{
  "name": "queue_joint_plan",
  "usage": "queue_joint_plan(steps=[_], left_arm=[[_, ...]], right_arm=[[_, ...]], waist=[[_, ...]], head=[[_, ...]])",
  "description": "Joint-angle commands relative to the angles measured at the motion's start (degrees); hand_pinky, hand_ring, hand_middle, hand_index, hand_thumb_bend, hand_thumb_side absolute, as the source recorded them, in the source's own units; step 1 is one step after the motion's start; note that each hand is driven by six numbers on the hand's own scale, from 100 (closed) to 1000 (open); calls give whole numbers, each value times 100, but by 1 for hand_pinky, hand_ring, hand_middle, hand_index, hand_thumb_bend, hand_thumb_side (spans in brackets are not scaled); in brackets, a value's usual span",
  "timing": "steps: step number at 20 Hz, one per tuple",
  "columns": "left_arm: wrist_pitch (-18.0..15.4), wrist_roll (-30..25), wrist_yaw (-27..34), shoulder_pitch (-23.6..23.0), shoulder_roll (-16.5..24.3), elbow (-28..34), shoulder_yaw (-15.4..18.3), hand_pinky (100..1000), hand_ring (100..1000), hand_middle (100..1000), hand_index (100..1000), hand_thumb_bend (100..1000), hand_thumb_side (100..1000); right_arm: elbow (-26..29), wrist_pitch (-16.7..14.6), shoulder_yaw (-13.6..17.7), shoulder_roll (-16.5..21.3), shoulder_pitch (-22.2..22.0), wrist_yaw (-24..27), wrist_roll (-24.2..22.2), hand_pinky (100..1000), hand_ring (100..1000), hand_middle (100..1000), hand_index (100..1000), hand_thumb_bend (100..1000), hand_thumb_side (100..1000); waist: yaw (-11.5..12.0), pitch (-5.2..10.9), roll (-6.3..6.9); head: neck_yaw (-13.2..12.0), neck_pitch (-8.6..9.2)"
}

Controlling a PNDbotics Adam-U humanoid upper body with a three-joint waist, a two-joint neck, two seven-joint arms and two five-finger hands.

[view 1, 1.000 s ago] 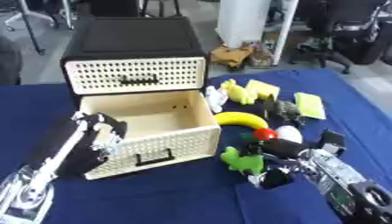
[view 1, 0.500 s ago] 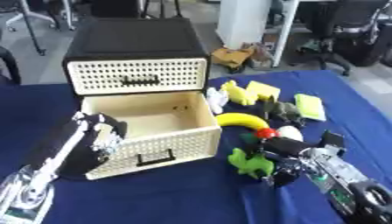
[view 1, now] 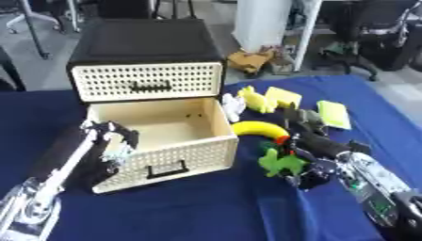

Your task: Pick up objects from table and place into drawer.

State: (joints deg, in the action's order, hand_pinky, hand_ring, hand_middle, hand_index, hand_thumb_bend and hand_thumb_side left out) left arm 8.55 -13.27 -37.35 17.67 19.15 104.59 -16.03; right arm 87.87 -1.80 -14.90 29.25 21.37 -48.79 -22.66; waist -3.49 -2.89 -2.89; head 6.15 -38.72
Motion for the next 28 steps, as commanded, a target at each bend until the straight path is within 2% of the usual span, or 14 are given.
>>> queue_joint_plan(steps=[1, 7, 11, 20, 28], left_arm=[[2, 34, 28, 59, 51, 78, 34, 100, 100, 100, 703, 257, 1000], [-16, 14, 30, 71, 33, 68, 5, 100, 100, 100, 703, 256, 1000], [-50, -4, 50, 88, -18, 75, -37, 100, 100, 100, 702, 260, 1000], [-106, -33, 125, 159, -87, 119, -125, 100, 100, 100, 700, 265, 1000], [-144, 156, 272, 248, -138, 215, -151, 100, 100, 100, 687, 280, 1000]], right_arm=[[283, 143, 200, 331, 174, 192, 66, 100, 184, 408, 469, 100, 111], [321, 245, 373, 485, 673, 306, 218, 100, 186, 414, 472, 100, 100], [143, 241, 372, 419, 1113, 382, 279, 100, 188, 421, 480, 100, 100], [-385, -148, 103, 81, 1752, 248, 243, 100, 205, 443, 501, 100, 100], [-940, -392, 64, -288, 1998, 75, 367, 100, 214, 449, 505, 100, 136]], waist=[[-2, 40, 1], [63, 38, -9], [227, 53, 7], [592, 43, 30], [973, -36, 46]], head=[[-21, 26], [10, 46], [84, 45], [309, 77], [583, 213]])
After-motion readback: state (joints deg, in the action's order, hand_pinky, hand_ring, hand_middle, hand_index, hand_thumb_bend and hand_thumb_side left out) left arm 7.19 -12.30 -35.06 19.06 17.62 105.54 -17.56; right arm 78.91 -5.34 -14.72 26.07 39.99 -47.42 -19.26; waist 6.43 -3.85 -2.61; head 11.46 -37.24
